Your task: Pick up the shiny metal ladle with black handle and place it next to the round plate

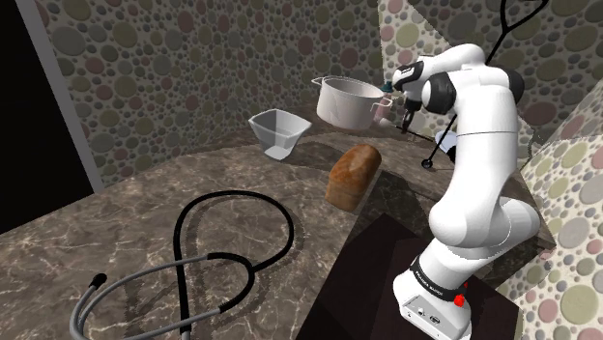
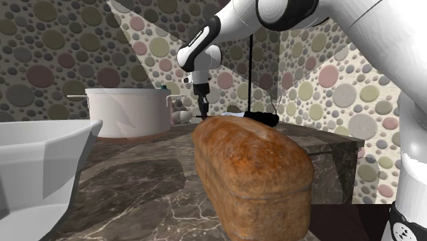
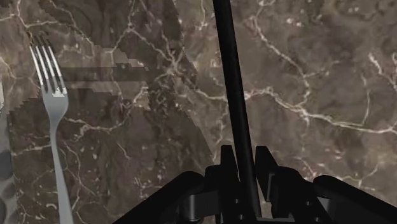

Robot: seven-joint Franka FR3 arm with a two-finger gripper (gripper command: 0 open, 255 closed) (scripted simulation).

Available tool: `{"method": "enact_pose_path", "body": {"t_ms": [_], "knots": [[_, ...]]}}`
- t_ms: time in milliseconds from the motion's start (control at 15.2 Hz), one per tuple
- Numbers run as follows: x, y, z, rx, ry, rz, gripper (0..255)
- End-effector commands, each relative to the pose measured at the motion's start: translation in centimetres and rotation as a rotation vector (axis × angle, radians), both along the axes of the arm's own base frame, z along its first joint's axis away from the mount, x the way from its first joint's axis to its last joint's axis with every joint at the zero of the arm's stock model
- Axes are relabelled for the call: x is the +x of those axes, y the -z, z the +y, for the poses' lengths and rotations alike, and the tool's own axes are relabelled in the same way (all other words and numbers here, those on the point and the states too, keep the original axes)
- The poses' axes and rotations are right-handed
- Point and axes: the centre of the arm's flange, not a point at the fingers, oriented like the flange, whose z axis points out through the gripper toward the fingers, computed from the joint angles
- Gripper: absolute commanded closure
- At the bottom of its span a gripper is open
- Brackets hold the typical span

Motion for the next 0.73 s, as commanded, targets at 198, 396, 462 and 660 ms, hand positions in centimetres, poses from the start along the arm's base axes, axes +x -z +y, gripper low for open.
{"method": "enact_pose_path", "body": {"t_ms": [198,396,462,660], "knots": [[0.2,2.6,0.1,-0.001,-0.003,-0.004,255],[0.2,4.2,0.1,-0.001,-0.003,-0.004,255],[0.2,4.8,0.1,-0.001,-0.003,-0.004,255],[0.2,4.8,0.1,-0.001,-0.003,-0.004,255]]}}
